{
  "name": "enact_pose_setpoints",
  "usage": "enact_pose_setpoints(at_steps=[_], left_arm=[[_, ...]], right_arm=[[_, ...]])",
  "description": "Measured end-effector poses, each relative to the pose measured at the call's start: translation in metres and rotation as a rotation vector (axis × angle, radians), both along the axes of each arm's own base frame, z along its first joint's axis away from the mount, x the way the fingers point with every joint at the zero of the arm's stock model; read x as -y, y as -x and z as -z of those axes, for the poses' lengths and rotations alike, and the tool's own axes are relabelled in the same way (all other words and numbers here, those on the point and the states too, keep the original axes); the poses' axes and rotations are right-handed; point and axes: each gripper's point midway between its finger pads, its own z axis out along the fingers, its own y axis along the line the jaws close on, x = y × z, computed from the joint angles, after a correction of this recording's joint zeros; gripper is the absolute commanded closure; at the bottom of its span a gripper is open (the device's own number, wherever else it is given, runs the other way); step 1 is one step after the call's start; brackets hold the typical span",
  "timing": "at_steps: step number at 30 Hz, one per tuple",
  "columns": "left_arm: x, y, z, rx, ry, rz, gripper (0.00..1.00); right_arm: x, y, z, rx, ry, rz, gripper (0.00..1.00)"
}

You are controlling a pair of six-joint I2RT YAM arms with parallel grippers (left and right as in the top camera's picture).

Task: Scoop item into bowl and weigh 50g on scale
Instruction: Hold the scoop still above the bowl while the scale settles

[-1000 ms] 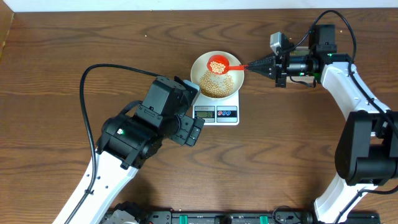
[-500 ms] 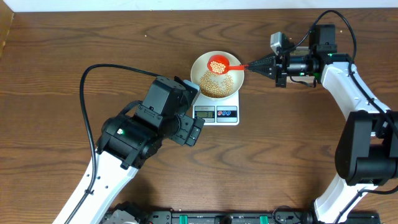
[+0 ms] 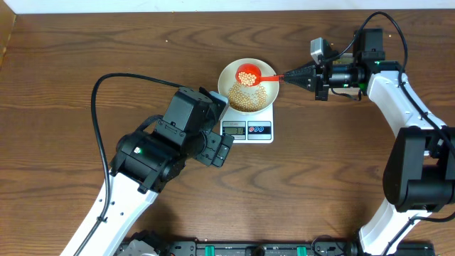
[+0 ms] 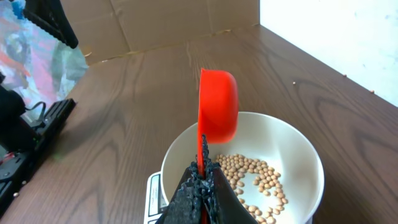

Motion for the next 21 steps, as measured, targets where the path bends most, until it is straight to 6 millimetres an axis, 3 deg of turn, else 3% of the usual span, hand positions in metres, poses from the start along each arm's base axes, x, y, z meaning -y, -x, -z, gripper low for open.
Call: enact_pose_setpoints(at_steps=[21], left_arm=[[0.0000,0.0000,0.0000,0.000,0.000,0.000,0.08]], right_arm=[[0.0018,-0.0039,0.0073,-0.028,0.040,0.030,0.99]])
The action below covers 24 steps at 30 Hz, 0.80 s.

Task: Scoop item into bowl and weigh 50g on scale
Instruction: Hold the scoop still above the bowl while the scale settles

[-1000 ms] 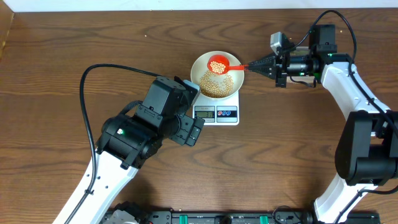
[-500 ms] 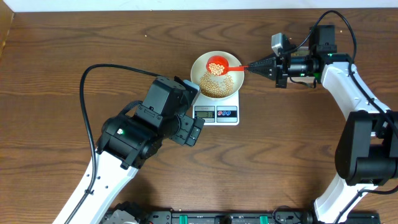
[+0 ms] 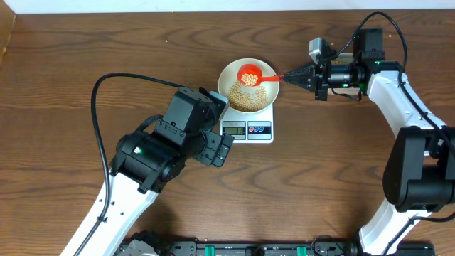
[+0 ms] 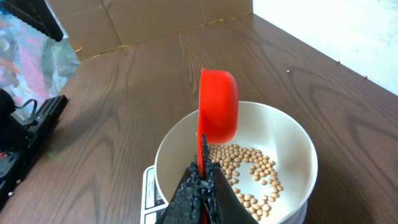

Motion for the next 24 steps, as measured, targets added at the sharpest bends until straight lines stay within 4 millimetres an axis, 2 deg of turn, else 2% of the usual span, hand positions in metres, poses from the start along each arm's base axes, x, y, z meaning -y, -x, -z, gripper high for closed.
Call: enact_pose_setpoints(at_steps=[24], left_arm=[[0.0000,0.0000,0.0000,0.000,0.000,0.000,0.08]], right_arm=[[0.0003,-0.0006,0.0010,-0.037,0.002,0.012,0.99]])
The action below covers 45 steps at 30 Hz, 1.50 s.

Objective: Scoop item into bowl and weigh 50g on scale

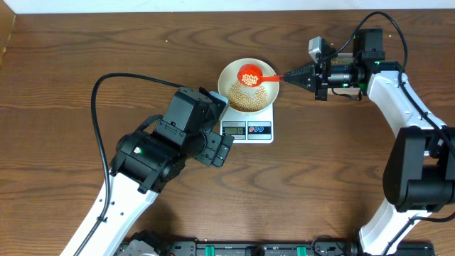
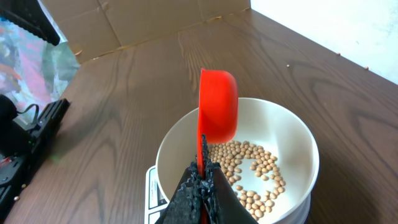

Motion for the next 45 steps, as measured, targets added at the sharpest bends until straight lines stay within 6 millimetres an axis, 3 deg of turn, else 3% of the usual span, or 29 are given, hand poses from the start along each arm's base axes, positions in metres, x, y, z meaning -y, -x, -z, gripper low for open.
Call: enact_pose_setpoints(at_steps=[27,45], left_arm=[[0.000,0.000,0.000,0.000,0.000,0.000,0.08],[0.000,0.000,0.000,0.000,0.000,0.000,0.08]], right_arm=[[-0.003,0.008,-0.009,0.081,-0.050,-0.055,0.99],[0.002,-0.001,0.007,0.063,0.046,0.000,0.99]])
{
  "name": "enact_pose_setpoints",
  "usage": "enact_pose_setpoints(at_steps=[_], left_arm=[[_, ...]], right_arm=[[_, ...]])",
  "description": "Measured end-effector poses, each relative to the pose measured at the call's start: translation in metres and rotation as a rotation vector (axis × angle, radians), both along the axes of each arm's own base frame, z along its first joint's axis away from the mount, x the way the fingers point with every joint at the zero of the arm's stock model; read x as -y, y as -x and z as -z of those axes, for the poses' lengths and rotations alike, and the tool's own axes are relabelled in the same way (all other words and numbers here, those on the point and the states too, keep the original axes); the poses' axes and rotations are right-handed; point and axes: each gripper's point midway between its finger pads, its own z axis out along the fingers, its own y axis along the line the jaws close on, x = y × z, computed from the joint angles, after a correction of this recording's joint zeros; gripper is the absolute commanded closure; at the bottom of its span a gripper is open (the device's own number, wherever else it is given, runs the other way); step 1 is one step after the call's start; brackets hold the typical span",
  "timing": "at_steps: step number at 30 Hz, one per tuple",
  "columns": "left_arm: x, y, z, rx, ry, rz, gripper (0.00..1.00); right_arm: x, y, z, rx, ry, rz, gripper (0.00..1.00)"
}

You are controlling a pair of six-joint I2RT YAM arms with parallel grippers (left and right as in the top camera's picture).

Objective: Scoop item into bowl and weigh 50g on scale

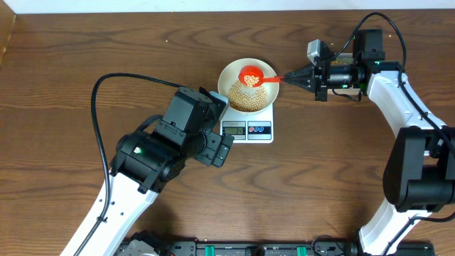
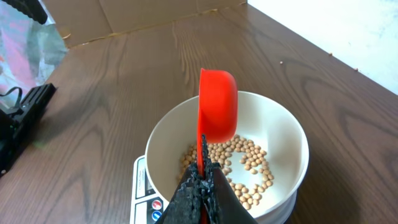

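A white bowl (image 1: 229, 78) (image 2: 283, 127) part full of tan beans (image 1: 247, 99) (image 2: 249, 165) stands on the small white scale (image 1: 247, 129) (image 2: 144, 186). My right gripper (image 1: 298, 74) (image 2: 202, 180) is shut on the handle of a red scoop (image 1: 249, 75) (image 2: 217, 112), which hangs over the bowl with a few beans in its cup in the overhead view. In the right wrist view the scoop shows edge-on. My left gripper (image 1: 225, 146) sits just left of the scale's front, pointing at it; its jaws cannot be read from above.
The brown wooden table (image 1: 85, 50) carries the scale at its middle. A black cable (image 1: 135, 78) loops over the left arm. In the right wrist view, cardboard (image 2: 143, 15) stands at the far edge and a colourful bag (image 2: 25, 43) lies at the left.
The scoop has shifted slightly inward over the bowl and holds fewer beans. More of the bowl shows in the right wrist view. The left arm is where it was.
The red scoop was held over the bowl with a fair load of beans. At each later moment the load in the cup looked smaller and the scoop stayed above the bowl. The left arm stayed beside the scale throughout.
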Motion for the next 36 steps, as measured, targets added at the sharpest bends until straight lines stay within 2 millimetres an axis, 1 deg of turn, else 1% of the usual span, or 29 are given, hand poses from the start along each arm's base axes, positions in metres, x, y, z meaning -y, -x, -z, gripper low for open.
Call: enact_pose_setpoints(at_steps=[9,13,19,25,30,36], left_arm=[[0.000,0.000,0.000,0.000,0.000,0.000,0.08],[0.000,0.000,0.000,0.000,0.000,0.000,0.08],[0.000,0.000,0.000,0.000,0.000,0.000,0.08],[0.000,0.000,0.000,0.000,0.000,0.000,0.08],[0.000,0.000,0.000,0.000,0.000,0.000,0.08],[0.000,0.000,0.000,0.000,0.000,0.000,0.08]], right_arm=[[-0.001,0.003,-0.005,-0.006,-0.028,-0.014,0.98],[0.001,-0.001,0.002,-0.016,0.011,0.011,0.99],[0.002,-0.003,0.006,-0.032,0.033,0.029,0.99],[0.002,-0.003,0.007,-0.036,0.035,0.031,0.99],[0.001,0.000,0.002,-0.051,0.006,0.017,0.99],[0.005,-0.003,0.013,-0.077,0.066,0.055,0.99]])
